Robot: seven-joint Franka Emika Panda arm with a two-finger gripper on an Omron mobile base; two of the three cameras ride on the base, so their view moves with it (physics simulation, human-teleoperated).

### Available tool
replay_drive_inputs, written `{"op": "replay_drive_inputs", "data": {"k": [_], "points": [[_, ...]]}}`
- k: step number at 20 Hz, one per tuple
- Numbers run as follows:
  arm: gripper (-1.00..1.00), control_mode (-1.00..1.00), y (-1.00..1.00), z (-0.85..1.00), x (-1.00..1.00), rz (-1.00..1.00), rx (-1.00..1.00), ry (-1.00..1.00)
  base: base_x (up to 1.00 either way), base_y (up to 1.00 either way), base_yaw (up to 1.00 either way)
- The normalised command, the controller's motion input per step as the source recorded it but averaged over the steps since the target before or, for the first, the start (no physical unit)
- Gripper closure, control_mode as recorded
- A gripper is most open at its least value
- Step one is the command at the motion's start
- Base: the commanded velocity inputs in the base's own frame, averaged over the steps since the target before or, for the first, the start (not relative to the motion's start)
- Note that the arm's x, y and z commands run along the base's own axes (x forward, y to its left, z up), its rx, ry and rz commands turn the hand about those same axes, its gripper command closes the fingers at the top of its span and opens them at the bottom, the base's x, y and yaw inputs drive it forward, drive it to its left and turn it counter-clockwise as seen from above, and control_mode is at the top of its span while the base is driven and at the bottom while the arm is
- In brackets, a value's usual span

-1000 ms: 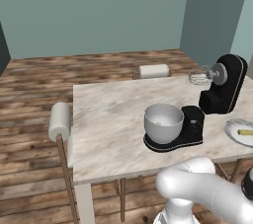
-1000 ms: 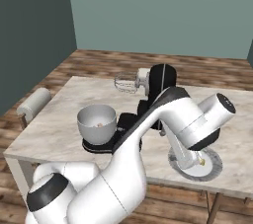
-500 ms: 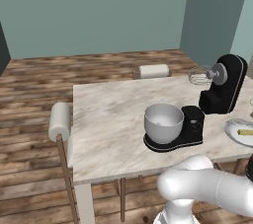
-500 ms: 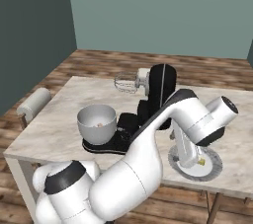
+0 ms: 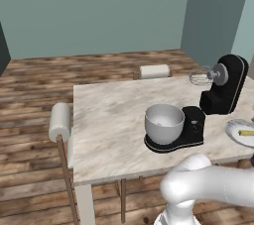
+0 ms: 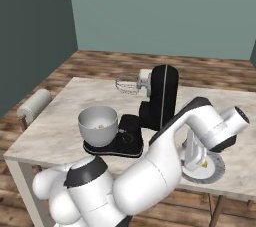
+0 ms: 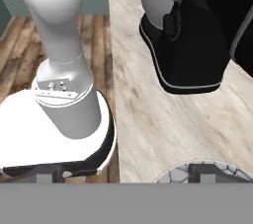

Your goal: Add butter and sugar cubes to the stand mixer bowl and then turn on the stand mixer to begin making frosting.

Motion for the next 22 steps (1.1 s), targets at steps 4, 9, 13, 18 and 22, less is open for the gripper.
{"op": "replay_drive_inputs", "data": {"k": [4, 9, 13, 18, 22], "points": [[-1.0, -1.0, -0.31, -0.25, 0.07, -0.2, 0.06, 0.25, 0.0, 0.0, 0.0], [-1.0, -1.0, -0.2, -0.29, 0.06, -0.13, 0.03, 0.19, 0.0, 0.0, 0.0], [-1.0, -1.0, 0.0, -0.19, 0.14, -0.08, 0.0, 0.02, 0.0, 0.0, 0.0], [-1.0, -1.0, 0.0, -0.24, 0.18, -0.06, 0.0, 0.0, 0.0, 0.0, 0.0], [-1.0, -1.0, 0.0, -0.46, 0.04, -0.04, 0.0, -0.07, 0.0, 0.0, 0.0]]}}
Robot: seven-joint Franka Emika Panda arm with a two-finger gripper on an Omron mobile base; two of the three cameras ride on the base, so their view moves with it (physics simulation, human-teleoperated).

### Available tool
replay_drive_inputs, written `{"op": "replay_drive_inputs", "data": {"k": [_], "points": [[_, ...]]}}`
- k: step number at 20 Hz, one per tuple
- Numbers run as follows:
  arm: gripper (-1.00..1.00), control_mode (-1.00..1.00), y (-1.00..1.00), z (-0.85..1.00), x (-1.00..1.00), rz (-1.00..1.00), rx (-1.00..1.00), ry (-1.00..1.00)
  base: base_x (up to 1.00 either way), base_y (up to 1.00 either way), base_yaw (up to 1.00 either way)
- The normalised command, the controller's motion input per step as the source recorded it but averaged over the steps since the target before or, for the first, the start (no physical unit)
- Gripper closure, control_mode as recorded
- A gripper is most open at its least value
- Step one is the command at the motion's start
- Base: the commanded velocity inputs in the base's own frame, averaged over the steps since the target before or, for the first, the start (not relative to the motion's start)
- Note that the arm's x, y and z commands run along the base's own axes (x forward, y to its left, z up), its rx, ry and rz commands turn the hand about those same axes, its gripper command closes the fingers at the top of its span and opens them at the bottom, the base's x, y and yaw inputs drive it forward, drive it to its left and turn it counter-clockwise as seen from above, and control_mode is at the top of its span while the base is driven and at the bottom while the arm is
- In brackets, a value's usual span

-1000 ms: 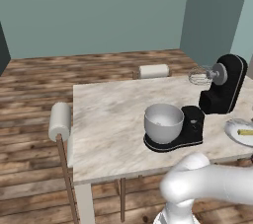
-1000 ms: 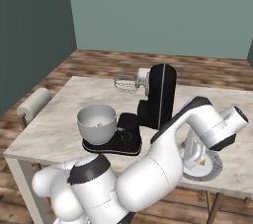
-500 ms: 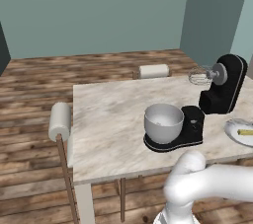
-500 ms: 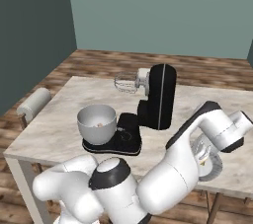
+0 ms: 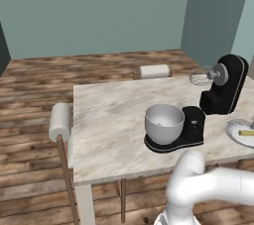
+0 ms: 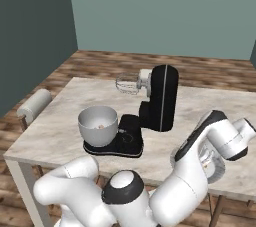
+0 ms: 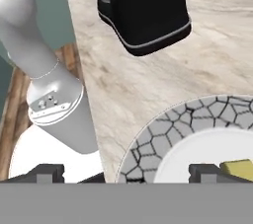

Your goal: Add butter and sugar cubes to the stand mixer bowl and then turn on the stand mixer to begin making frosting.

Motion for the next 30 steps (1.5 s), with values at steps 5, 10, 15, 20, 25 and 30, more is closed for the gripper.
{"op": "replay_drive_inputs", "data": {"k": [5, 10, 15, 20, 25, 30], "points": [[-1.0, -1.0, 0.0, -0.48, 0.0, -0.01, 0.0, -0.25, 0.0, 0.0, 0.0], [-1.0, -1.0, 0.0, -0.22, 0.08, -0.02, 0.0, -0.32, 0.0, 0.0, 0.0], [-1.0, -1.0, 0.0, -0.01, 0.07, -0.03, 0.0, -0.31, 0.0, 0.0, 0.0], [-1.0, -1.0, 0.0, -0.02, 0.15, -0.03, 0.0, -0.21, 0.0, 0.0, 0.0], [-1.0, -1.0, 0.0, -0.05, 0.43, -0.01, 0.0, -0.01, 0.0, 0.0, 0.0], [-1.0, -1.0, -0.06, 0.0, 0.58, 0.0, 0.0, 0.07, 0.0, 0.0, 0.0]]}}
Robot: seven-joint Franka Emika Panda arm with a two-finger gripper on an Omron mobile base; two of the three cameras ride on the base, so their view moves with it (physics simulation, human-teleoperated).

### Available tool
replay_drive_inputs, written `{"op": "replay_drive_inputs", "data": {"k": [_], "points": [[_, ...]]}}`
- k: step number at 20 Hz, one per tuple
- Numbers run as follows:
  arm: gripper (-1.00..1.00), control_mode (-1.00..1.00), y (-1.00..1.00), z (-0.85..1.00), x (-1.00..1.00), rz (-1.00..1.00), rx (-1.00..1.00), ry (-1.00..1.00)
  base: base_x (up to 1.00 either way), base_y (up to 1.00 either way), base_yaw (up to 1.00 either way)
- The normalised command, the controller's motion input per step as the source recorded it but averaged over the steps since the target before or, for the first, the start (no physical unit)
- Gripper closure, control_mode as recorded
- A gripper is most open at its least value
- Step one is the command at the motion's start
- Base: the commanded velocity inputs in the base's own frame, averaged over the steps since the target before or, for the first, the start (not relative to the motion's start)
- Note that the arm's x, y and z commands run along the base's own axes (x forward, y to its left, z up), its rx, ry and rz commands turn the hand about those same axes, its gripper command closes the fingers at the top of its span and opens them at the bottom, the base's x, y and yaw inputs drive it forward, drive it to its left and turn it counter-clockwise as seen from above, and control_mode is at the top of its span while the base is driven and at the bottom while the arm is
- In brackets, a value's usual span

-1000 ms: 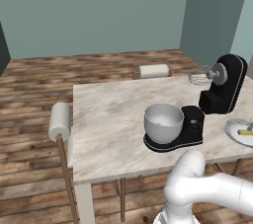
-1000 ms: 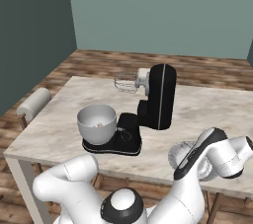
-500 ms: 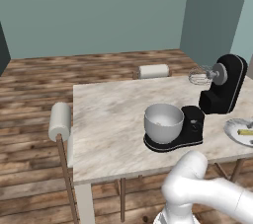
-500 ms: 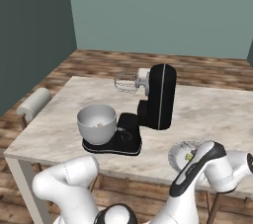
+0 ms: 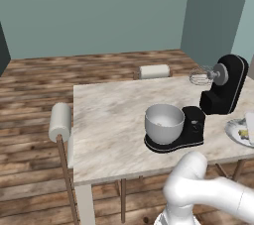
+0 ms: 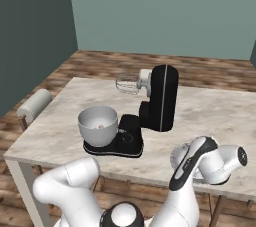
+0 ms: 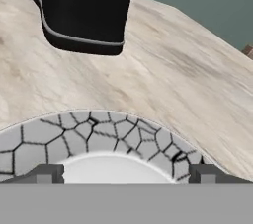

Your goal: Add butter and sugar cubes to the stand mixer bowl and then turn on the stand mixer to begin making frosting.

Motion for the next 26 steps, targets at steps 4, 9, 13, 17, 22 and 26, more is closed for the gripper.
{"op": "replay_drive_inputs", "data": {"k": [4, 9, 13, 17, 22, 26], "points": [[-1.0, -1.0, -0.4, -0.01, 0.48, 0.0, 0.0, 0.06, 0.0, 0.0, 0.0], [-1.0, -1.0, -0.74, -0.18, 0.24, 0.0, 0.0, 0.14, 0.0, 0.0, 0.0], [-1.0, -1.0, -0.51, -0.18, 0.08, 0.0, 0.0, 0.19, 0.0, 0.0, 0.0], [-1.0, -1.0, -0.17, -0.3, 0.0, -0.02, 0.0, 0.25, 0.0, 0.0, 0.0], [1.0, -1.0, -0.26, -0.62, -0.09, -0.13, 0.02, 0.42, 0.0, 0.0, 0.0], [1.0, -1.0, -0.07, -0.57, -0.25, -0.18, 0.0, 0.23, 0.0, 0.0, 0.0]]}}
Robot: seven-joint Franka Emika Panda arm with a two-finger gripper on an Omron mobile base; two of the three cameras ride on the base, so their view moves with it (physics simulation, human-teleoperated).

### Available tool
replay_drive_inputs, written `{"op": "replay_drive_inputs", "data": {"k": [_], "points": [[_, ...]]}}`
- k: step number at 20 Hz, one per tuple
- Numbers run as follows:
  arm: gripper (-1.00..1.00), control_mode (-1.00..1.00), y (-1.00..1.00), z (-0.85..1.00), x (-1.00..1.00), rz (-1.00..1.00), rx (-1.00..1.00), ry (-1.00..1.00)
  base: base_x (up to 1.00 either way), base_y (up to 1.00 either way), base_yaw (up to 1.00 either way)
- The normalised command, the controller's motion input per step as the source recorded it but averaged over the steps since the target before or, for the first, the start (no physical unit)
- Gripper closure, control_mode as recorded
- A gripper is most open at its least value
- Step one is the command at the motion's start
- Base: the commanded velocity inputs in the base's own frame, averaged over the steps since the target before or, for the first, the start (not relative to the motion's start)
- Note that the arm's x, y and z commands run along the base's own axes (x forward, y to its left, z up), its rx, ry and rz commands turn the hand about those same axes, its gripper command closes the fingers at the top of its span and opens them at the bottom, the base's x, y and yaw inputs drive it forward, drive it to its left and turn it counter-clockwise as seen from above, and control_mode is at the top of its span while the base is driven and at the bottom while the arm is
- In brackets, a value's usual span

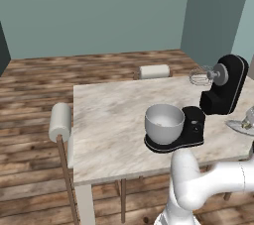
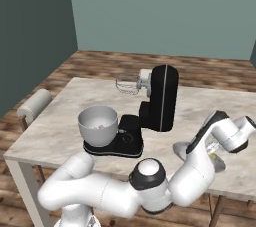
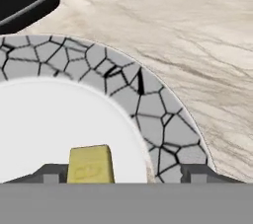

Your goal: Add butter and sugar cubes to the stand mixer bowl and then turn on the stand mixer to begin making frosting.

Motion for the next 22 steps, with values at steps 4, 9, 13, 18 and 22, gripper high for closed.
{"op": "replay_drive_inputs", "data": {"k": [4, 9, 13, 18, 22], "points": [[1.0, -1.0, -0.58, -0.49, -0.46, -0.13, 0.03, 0.05, 0.0, 0.0, 0.0], [1.0, -1.0, -0.48, -0.34, -0.38, -0.1, 0.01, 0.01, 0.0, 0.0, 0.0], [1.0, -1.0, -0.09, -0.08, -0.26, -0.08, 0.0, 0.0, 0.0, 0.0, 0.0], [1.0, -1.0, 0.0, 0.14, -0.1, -0.07, 0.0, -0.03, 0.0, 0.0, 0.0], [1.0, -1.0, 0.11, 0.66, -0.45, -0.04, 0.0, -0.13, 0.0, 0.0, 0.0]]}}
